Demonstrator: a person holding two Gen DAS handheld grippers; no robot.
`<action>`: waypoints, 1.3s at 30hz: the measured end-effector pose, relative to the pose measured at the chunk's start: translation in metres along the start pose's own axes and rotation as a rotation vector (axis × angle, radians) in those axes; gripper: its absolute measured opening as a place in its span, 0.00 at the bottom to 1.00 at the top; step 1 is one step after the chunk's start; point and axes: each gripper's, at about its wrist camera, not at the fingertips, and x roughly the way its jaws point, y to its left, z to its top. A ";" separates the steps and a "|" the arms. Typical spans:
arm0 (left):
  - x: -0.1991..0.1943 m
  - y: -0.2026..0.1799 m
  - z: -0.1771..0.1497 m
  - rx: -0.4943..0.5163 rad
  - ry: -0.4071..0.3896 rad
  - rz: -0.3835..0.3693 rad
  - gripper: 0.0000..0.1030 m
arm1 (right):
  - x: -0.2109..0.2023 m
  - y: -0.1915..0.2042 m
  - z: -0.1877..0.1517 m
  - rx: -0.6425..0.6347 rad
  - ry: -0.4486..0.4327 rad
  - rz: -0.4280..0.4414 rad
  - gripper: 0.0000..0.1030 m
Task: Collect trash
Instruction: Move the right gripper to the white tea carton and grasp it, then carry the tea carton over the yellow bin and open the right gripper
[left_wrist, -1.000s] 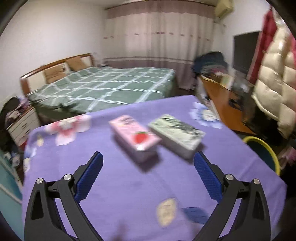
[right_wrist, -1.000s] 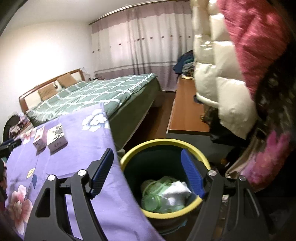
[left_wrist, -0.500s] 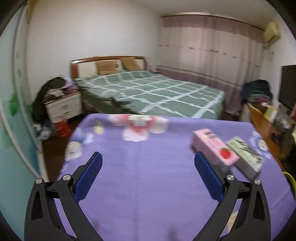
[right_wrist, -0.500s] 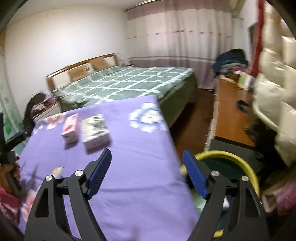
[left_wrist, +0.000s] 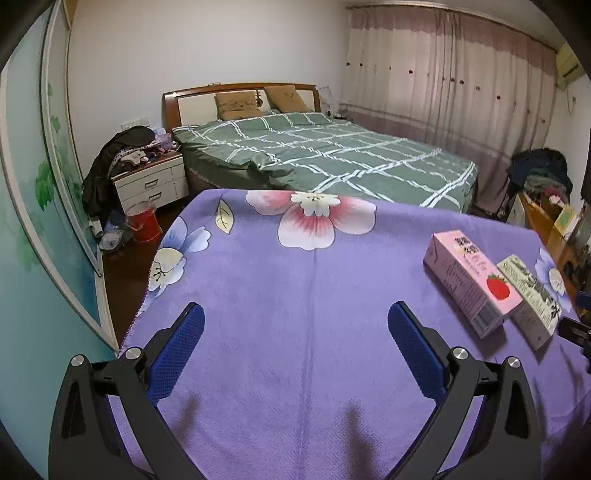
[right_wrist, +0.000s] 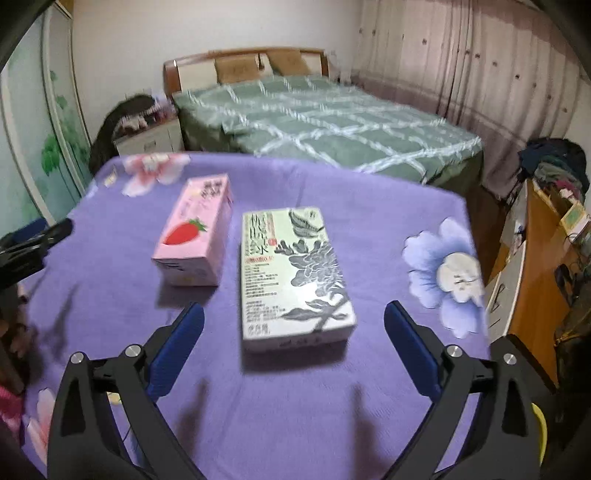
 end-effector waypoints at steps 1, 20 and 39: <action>0.001 -0.001 0.000 0.005 0.007 0.002 0.95 | 0.008 -0.002 0.000 0.008 0.012 -0.005 0.91; 0.009 -0.007 -0.002 0.017 0.035 -0.013 0.95 | 0.037 -0.021 -0.008 0.117 0.063 0.026 0.72; 0.002 -0.018 -0.001 0.051 0.035 -0.028 0.95 | -0.100 -0.062 -0.087 0.318 -0.136 -0.016 0.69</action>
